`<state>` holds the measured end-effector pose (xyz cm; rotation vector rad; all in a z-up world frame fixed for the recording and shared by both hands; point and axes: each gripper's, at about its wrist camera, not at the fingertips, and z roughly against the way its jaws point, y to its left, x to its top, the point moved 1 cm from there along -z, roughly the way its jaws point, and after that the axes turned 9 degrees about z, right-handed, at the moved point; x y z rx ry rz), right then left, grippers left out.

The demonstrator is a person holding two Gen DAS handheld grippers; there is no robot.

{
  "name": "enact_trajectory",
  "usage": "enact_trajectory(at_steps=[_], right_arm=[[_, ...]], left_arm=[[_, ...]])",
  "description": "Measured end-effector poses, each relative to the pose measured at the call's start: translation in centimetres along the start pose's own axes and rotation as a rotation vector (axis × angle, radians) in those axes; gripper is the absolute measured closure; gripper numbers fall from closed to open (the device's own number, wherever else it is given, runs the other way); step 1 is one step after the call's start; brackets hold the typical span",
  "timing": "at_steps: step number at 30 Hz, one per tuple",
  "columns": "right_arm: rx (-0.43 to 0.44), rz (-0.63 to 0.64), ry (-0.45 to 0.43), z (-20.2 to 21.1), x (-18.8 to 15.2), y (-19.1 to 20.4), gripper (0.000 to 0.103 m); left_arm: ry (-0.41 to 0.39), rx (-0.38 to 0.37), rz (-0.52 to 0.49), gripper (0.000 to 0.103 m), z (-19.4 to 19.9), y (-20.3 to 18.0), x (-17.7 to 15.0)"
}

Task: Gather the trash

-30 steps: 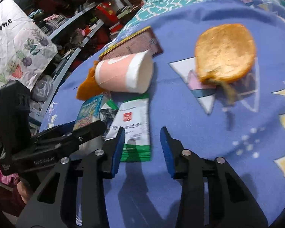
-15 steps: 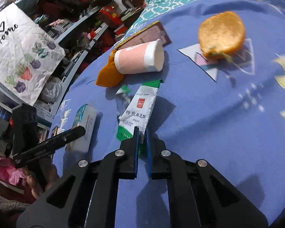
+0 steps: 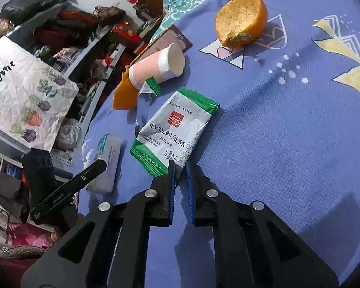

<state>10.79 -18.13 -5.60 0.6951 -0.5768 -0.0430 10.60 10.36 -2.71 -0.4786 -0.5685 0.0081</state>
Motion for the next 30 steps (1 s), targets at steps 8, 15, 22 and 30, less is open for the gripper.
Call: enact_trajectory(at_steps=[8, 15, 22, 30], right_arm=[[-0.012, 0.032, -0.018, 0.0, 0.3, 1.8, 0.061], [-0.084, 0.073, -0.035, 0.2, 0.4, 3.0, 0.043], [-0.084, 0.028, -0.058, 0.8, 0.4, 1.8, 0.043], [-0.076, 0.044, -0.053, 0.4, 0.7, 1.7, 0.043]], left_arm=[[-0.005, -0.031, 0.02, 0.031, 0.2, 0.4, 0.1], [-0.005, -0.039, 0.025, 0.03, 0.2, 0.5, 0.1], [-0.005, -0.037, 0.024, 0.03, 0.2, 0.5, 0.1], [-0.005, -0.037, 0.023, 0.03, 0.2, 0.5, 0.2]])
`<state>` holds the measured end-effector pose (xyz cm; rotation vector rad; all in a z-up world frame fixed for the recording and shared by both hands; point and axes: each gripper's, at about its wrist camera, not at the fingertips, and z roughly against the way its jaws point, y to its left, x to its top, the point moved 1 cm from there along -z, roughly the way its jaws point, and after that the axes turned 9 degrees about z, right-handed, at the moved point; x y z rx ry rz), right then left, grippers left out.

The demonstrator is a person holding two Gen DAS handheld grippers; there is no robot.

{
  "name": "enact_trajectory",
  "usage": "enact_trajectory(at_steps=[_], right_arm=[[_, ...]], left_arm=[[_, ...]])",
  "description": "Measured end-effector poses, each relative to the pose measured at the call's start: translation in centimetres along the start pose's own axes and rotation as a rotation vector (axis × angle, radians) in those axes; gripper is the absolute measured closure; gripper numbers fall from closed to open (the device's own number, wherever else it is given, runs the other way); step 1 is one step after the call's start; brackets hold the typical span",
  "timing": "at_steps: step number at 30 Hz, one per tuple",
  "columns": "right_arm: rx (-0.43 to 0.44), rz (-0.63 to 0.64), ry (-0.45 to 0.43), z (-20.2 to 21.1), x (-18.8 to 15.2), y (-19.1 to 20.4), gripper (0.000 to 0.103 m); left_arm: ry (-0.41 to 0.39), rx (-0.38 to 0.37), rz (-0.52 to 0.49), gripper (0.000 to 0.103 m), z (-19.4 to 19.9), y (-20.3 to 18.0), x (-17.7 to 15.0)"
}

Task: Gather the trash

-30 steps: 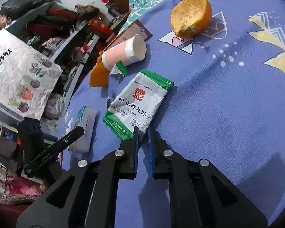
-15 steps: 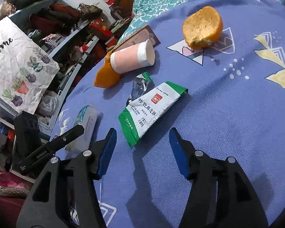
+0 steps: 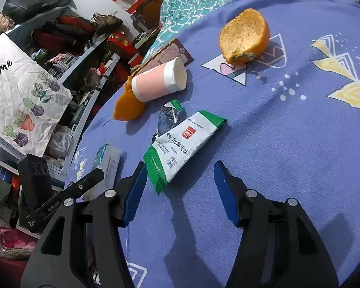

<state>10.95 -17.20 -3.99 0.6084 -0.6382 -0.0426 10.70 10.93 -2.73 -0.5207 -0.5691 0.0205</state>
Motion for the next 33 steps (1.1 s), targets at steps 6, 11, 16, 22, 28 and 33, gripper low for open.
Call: enact_trajectory(at_steps=[6, 11, 16, 22, 28, 33], right_arm=[[-0.051, 0.098, 0.005, -1.5, 0.3, 2.5, 0.043], [-0.147, 0.227, 0.044, -2.8, 0.1, 4.5, 0.078], [-0.148, 0.253, 0.026, -1.8, -0.4, 5.1, 0.091], [-0.12, 0.281, -0.009, 0.3, -0.7, 5.9, 0.093], [-0.096, 0.248, -0.019, 2.3, -1.5, 4.7, 0.093], [-0.069, 0.198, -0.038, 4.4, -2.2, 2.9, 0.093]], left_arm=[[0.0, 0.003, -0.001, 0.03, 0.0, 0.0, 0.0], [-0.001, 0.004, -0.002, 0.03, 0.0, 0.0, -0.1], [-0.002, 0.012, -0.006, 0.03, -0.1, 0.1, 0.0], [-0.008, 0.034, -0.017, 0.031, -0.3, -0.4, -0.1], [-0.011, 0.061, -0.034, 0.033, -0.4, -0.7, -0.2], [-0.013, 0.097, -0.061, 0.033, -0.5, -1.2, -0.3]])
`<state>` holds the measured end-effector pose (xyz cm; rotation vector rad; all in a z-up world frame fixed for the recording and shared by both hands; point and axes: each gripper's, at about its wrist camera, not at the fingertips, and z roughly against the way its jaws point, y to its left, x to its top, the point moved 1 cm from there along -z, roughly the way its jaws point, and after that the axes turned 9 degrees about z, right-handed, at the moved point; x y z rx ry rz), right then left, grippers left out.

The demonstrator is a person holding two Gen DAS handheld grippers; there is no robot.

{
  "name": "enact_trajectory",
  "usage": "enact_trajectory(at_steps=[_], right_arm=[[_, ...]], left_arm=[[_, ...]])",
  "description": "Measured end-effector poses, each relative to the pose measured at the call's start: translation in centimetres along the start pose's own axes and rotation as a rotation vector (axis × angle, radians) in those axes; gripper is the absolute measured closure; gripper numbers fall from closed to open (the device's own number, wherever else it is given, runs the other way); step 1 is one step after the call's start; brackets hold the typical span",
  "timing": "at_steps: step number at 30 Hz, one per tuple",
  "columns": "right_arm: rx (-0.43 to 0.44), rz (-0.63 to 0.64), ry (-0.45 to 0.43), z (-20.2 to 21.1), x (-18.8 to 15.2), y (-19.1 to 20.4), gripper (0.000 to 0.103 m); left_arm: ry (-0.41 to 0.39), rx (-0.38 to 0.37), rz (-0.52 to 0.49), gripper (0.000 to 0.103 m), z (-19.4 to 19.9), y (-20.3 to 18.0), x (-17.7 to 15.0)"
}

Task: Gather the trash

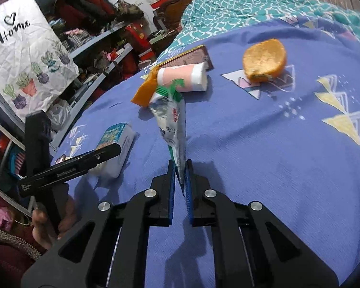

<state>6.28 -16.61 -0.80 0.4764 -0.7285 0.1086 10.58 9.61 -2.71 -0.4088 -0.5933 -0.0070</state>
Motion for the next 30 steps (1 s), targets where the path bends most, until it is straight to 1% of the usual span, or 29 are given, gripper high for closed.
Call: enact_trajectory(at_steps=[6, 9, 10, 12, 14, 17, 20, 23, 24, 26, 27, 28, 29, 30], right_arm=[[0.005, -0.047, -0.046, 2.9, -1.3, -2.5, 0.093], [-0.001, -0.076, -0.066, 4.4, -2.1, -4.1, 0.093], [-0.005, -0.091, -0.074, 4.9, -2.5, -4.8, 0.093], [-0.01, -0.122, -0.094, 6.0, -3.1, -6.2, 0.093], [-0.019, -0.162, -0.125, 7.4, -3.6, -7.8, 0.093], [-0.04, -0.199, -0.166, 9.2, -4.3, -10.1, 0.093], [-0.059, -0.253, -0.215, 11.4, -5.2, -12.9, 0.093], [-0.044, -0.309, -0.211, 12.2, -5.4, -15.0, 0.092], [-0.029, -0.327, -0.201, 12.2, -5.5, -15.5, 0.088], [0.03, -0.345, -0.169, 11.7, -5.4, -16.3, 0.088], [0.051, -0.352, -0.157, 11.5, -5.5, -16.5, 0.078], [0.077, -0.358, -0.142, 11.1, -5.3, -16.7, 0.05], [0.101, -0.358, -0.142, 10.9, -5.1, -16.8, 0.034], [0.123, -0.347, -0.138, 10.5, -4.8, -16.6, 0.027]], left_arm=[[-0.006, 0.002, -0.013, 0.036, 0.3, -0.3, -0.1], [-0.009, 0.019, -0.03, 0.036, 0.6, -1.1, -0.4], [-0.006, 0.01, -0.028, 0.036, 0.8, -1.4, -0.5], [0.011, -0.038, -0.013, 0.037, 1.2, -2.5, -0.7], [0.029, -0.073, -0.026, 0.037, 1.2, -4.3, -0.7], [0.056, -0.119, -0.09, 0.037, 0.9, -8.3, -1.0], [0.13, -0.178, -0.162, 0.037, -0.8, -13.4, -1.5], [0.172, -0.166, -0.244, 0.037, -2.8, -17.6, -2.4], [0.182, -0.158, -0.27, 0.037, -3.5, -18.9, -2.8], [0.203, -0.129, -0.296, 0.037, -4.8, -20.7, -3.3], [0.217, -0.11, -0.302, 0.037, -5.5, -21.3, -3.6], [0.228, -0.094, -0.303, 0.037, -6.0, -21.6, -3.9], [0.234, -0.078, -0.304, 0.037, -6.2, -21.7, -4.1], [0.236, -0.066, -0.304, 0.038, -6.4, -21.8, -4.1]])
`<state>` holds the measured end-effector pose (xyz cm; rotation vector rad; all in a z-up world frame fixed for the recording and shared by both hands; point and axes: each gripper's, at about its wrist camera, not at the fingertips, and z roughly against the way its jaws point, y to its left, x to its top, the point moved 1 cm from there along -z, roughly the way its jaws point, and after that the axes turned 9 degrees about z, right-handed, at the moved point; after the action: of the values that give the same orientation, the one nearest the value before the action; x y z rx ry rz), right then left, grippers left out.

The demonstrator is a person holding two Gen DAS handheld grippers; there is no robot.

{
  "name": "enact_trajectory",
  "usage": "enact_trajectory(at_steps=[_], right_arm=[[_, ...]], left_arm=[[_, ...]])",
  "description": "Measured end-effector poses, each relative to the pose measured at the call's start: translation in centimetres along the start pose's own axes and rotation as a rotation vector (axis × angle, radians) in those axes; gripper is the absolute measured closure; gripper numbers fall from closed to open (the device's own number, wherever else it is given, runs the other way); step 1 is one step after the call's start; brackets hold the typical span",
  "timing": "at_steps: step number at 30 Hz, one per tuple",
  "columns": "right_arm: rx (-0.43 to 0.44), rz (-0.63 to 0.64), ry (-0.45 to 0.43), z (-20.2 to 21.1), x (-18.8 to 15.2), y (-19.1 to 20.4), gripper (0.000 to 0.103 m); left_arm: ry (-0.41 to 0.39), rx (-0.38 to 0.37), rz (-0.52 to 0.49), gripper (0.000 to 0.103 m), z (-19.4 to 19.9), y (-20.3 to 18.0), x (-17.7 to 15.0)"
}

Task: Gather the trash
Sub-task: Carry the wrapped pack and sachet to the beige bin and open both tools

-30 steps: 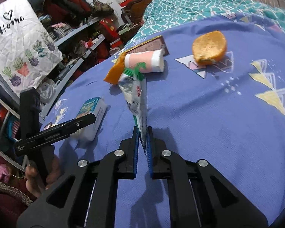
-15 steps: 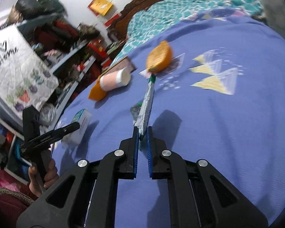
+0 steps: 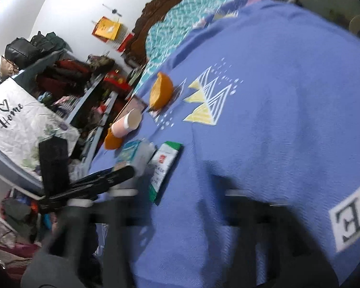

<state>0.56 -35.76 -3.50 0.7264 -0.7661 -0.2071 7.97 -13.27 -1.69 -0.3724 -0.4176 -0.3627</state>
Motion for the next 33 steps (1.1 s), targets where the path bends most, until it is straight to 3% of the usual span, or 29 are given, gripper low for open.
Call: enact_trajectory(at_steps=[3, 6, 7, 11, 13, 15, 16, 21, 24, 33], right_arm=[[0.017, 0.036, 0.067, -1.9, 0.5, 0.9, 0.037], [0.008, 0.052, 0.15, -4.8, 0.8, 1.4, 0.045], [0.002, 0.057, 0.162, -5.5, 0.8, 1.5, 0.052], [0.026, 0.074, 0.204, -8.2, 0.8, 3.0, 0.058], [0.049, 0.071, 0.231, -9.6, 0.8, 3.4, 0.068], [0.062, 0.064, 0.254, -10.5, 0.7, 3.5, 0.089], [0.064, 0.071, 0.24, -10.3, 0.7, 3.5, 0.093], [0.003, 0.086, 0.131, -6.2, 2.0, 1.6, 0.096], [-0.078, 0.053, 0.029, -1.1, 2.8, -1.8, 0.096], [-0.428, -0.11, -0.279, 16.8, 3.2, -12.5, 0.096]], left_arm=[[0.012, 0.022, 0.023, 0.038, -0.3, 0.8, -0.2], [0.028, -0.002, 0.08, 0.038, -0.3, 2.4, -0.3], [0.027, -0.014, 0.096, 0.039, -0.2, 2.9, -0.3], [0.01, -0.013, 0.091, 0.039, 0.2, 3.2, -0.8], [0.004, -0.003, 0.086, 0.038, 0.3, 2.9, -0.8], [0.007, 0.001, 0.091, 0.039, 0.2, 2.8, -0.7], [0.016, -0.008, 0.095, 0.039, 0.3, 2.7, -0.5], [0.004, -0.059, 0.034, 0.039, 1.0, -0.1, 0.7], [0.036, -0.094, -0.027, 0.039, -0.3, -3.7, 2.2], [0.167, -0.269, -0.348, 0.038, -7.7, -23.2, 5.8]])
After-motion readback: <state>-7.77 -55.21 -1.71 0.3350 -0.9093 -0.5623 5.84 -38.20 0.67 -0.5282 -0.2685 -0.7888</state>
